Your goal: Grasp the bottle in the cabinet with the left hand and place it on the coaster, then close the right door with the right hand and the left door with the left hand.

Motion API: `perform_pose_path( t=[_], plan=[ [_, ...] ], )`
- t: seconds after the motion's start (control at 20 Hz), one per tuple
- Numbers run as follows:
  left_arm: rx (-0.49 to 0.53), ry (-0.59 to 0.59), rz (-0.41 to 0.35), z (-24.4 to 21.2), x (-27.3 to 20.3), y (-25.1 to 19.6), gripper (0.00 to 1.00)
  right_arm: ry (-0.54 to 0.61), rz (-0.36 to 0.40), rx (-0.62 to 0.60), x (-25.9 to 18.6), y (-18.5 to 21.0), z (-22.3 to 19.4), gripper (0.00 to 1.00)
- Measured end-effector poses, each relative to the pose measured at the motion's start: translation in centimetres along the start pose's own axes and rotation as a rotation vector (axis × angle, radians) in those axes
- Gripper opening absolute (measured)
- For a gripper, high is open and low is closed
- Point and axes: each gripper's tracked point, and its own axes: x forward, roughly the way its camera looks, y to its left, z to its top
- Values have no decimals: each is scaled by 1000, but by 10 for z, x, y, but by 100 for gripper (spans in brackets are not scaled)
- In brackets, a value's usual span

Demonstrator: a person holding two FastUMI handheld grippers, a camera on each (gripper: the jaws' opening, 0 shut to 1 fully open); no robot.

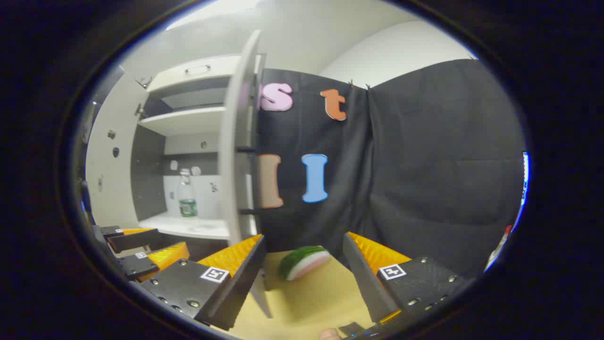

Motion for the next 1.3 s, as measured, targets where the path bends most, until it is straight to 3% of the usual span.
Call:
perform_pose_path(
  t=[0.2,0.4,0.8,1.05,1.3],
  plan=[
    [-5,-15,75,29,-9,62,96,-45,91,4,-10,64,29,97],
    [-60,-29,119,53,-16,79,96,-68,160,14,-3,94,50,98],
    [-65,-42,212,66,-13,95,96,-80,205,17,-6,95,58,100],
    [-85,-48,195,75,17,103,96,-91,203,18,-12,95,62,100],
    [-47,-54,176,87,77,123,96,-103,146,16,-12,82,67,99]
  ],
)
